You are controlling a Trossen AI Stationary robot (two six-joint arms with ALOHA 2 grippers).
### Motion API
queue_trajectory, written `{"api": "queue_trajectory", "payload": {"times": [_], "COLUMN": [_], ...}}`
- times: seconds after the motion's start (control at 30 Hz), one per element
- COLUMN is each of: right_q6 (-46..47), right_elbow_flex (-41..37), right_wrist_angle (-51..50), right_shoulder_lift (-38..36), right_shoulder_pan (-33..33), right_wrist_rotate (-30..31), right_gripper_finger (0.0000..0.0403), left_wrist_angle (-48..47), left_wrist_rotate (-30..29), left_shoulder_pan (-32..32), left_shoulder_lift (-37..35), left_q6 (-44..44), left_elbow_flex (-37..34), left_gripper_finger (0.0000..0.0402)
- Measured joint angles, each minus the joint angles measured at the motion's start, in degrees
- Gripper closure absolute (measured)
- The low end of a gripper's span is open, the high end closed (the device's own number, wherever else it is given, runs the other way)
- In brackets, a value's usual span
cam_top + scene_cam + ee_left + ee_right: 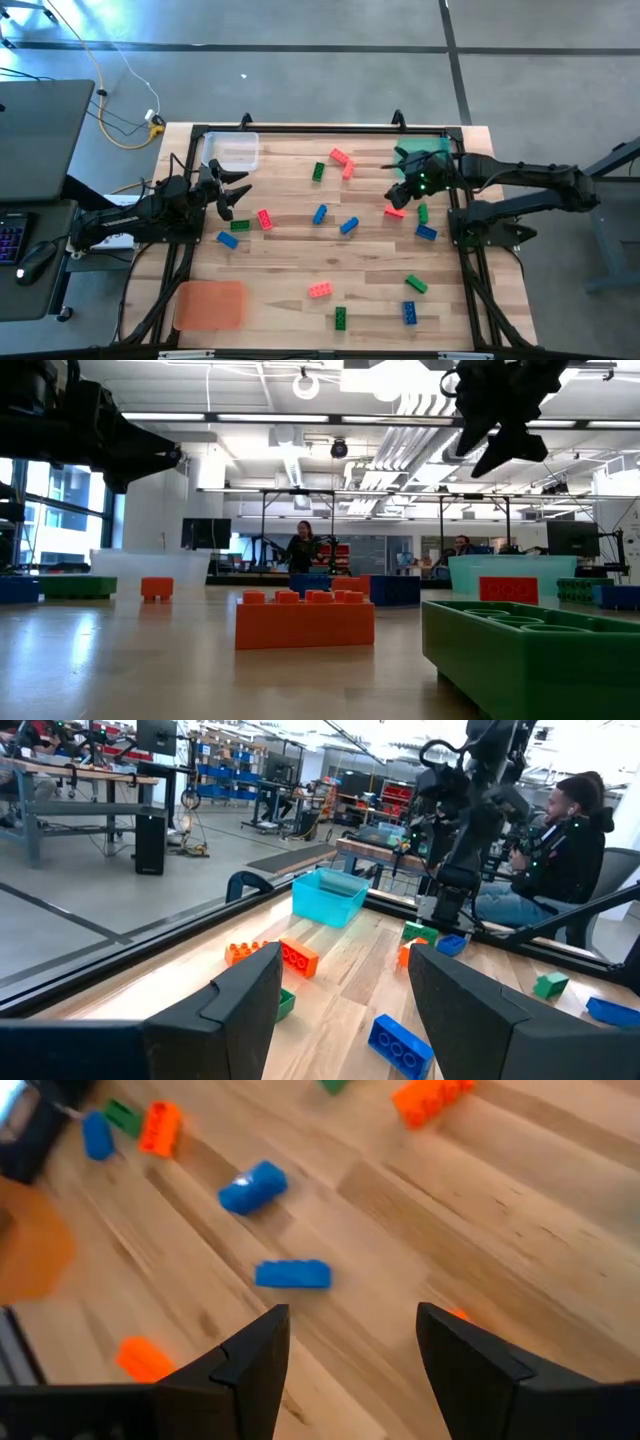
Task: Sort & place blocks by color
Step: Put the orange game piece into the blue bin
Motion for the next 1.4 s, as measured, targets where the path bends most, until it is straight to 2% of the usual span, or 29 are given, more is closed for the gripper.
{"api": "queue_trajectory", "payload": {"times": [0.2,0.33,0.63,0.87,0.97,1.4], "right_q6": [-4.0,-8.9,-16.8,-19.7,-19.7,-19.2], "right_elbow_flex": [0.0,0.0,0.0,0.0,0.0,0.0], "right_wrist_angle": [-1.1,-1.4,-3.8,-5.4,-5.6,-5.6], "right_shoulder_lift": [0.0,0.9,7.4,14.9,18.0,30.4], "right_shoulder_pan": [0.7,0.7,0.7,0.7,0.7,0.6], "right_wrist_rotate": [5.0,6.0,4.1,0.1,-1.2,-0.2], "right_gripper_finger": [0.0196,0.0197,0.0197,0.0197,0.0197,0.0197], "left_wrist_angle": [0.0,0.3,5.6,5.9,5.9,5.8], "left_wrist_rotate": [0.0,0.0,0.0,0.0,0.0,-0.1], "left_shoulder_pan": [0.0,0.0,0.0,0.0,0.0,0.0], "left_shoulder_lift": [0.0,0.0,0.0,0.0,0.0,0.0], "left_q6": [-0.2,-2.7,-10.8,-14.8,-15.0,-15.0], "left_elbow_flex": [0.0,0.0,0.0,0.0,0.0,0.0], "left_gripper_finger": [0.0193,0.0193,0.0193,0.0193,0.0193,0.0193]}}
